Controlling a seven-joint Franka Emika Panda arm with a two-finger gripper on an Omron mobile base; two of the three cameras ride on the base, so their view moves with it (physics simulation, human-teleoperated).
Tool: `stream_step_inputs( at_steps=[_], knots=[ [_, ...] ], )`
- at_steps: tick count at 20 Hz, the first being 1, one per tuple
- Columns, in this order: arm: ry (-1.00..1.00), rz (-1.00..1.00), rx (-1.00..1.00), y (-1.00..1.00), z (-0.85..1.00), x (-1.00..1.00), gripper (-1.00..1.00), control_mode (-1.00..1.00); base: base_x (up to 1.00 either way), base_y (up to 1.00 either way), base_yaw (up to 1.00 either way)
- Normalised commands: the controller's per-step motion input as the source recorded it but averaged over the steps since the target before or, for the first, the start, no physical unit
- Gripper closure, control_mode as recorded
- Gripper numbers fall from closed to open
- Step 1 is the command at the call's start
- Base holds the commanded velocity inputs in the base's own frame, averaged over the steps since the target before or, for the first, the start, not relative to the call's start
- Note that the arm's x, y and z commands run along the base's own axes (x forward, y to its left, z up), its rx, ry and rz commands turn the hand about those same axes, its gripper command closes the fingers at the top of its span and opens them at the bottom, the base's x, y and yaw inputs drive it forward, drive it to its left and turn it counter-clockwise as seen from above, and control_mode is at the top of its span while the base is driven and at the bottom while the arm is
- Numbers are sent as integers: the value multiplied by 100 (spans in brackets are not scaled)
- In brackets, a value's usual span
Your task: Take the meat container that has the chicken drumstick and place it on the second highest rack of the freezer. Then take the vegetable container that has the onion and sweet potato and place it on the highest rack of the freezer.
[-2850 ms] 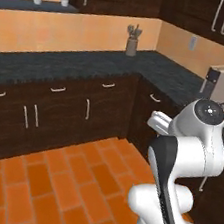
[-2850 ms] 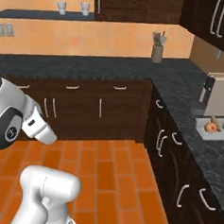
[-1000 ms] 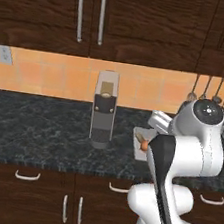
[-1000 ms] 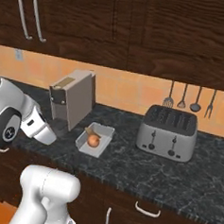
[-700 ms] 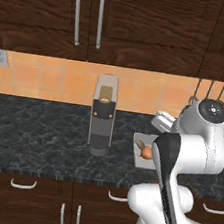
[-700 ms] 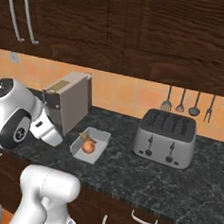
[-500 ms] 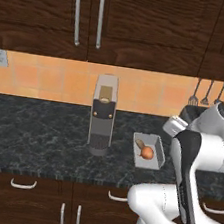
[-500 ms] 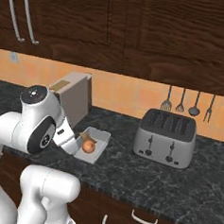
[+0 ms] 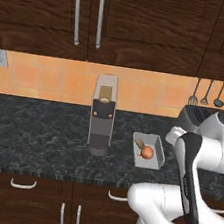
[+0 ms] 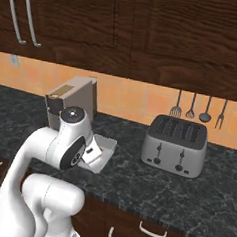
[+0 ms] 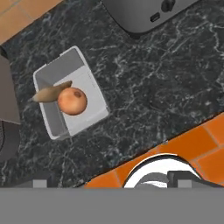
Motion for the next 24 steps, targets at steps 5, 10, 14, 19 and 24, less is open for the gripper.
stream_step_inputs(
  at_steps=[5,10,14,19,24],
  knots=[
    [8,1,-9,-2,-75,42,-100,-100,0,0,0],
    [3,0,0,-1,-48,57,-100,-100,0,0,0],
    [0,5,0,-7,-46,42,-100,-100,0,0,0],
    [0,5,0,-21,-42,38,-100,-100,0,0,0],
    [2,1,0,7,-48,25,-100,-100,0,0,0]
  ],
)
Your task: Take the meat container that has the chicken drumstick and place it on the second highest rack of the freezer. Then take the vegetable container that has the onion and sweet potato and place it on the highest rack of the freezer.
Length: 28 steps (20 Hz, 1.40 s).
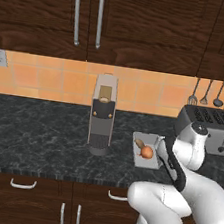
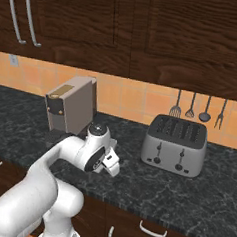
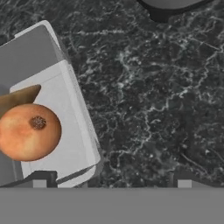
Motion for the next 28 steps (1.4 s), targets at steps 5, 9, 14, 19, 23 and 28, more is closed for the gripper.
stream_step_inputs(
  at_steps=[5,9,14,19,23,28],
  knots=[
    [1,0,-1,32,-30,9,-100,-100,0,0,0],
    [3,0,-3,25,-40,4,-100,-100,0,0,0],
    [3,0,0,13,-36,9,-100,-100,0,0,0],
    [1,0,0,11,-45,4,-100,-100,0,0,0],
    [3,0,-1,11,-58,3,-100,-100,0,0,0],
    [3,0,-3,12,-63,0,100,-100,0,0,0]
  ],
)
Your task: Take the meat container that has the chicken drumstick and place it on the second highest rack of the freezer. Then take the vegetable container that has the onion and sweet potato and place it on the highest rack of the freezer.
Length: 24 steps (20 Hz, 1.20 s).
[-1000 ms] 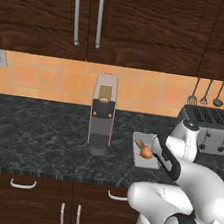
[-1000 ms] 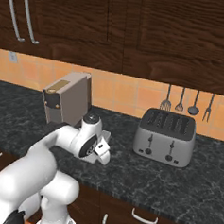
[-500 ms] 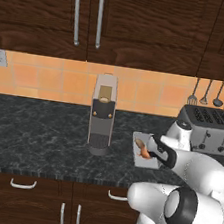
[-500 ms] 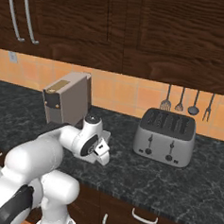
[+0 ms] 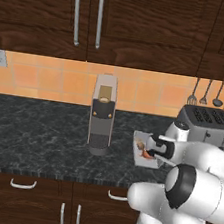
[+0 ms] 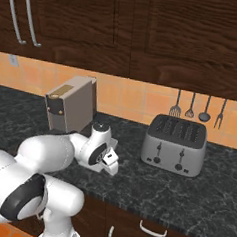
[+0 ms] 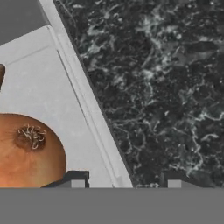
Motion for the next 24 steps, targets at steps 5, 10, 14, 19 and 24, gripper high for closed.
stream_step_inputs(
  at_steps=[5,10,14,19,24],
  knots=[
    [0,0,0,1,-38,-12,100,-100,0,0,0],
    [0,0,0,0,-3,-51,100,-100,0,0,0],
    [-5,0,-1,0,50,-83,100,-100,0,0,0],
    [-2,0,-1,-1,74,-72,100,-100,0,0,0],
    [0,0,0,0,79,-68,100,-100,0,0,0]
  ],
)
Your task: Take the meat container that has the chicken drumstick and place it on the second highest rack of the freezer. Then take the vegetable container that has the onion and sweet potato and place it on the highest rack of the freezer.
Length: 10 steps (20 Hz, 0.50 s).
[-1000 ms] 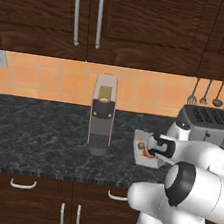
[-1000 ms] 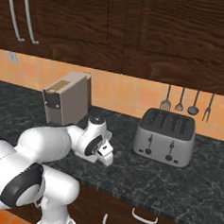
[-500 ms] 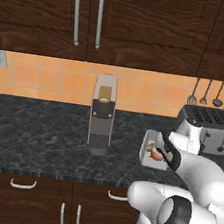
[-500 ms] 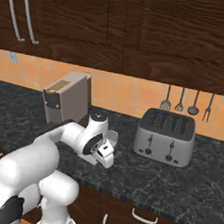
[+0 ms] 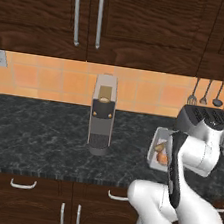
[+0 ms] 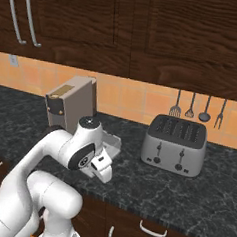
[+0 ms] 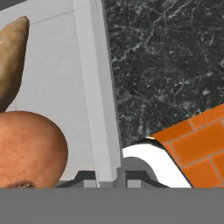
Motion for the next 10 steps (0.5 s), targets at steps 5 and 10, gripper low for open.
stream_step_inputs(
  at_steps=[5,10],
  knots=[
    [6,0,6,0,100,-52,100,-100,0,0,0],
    [15,0,5,0,88,-41,100,-100,0,0,0]
  ],
)
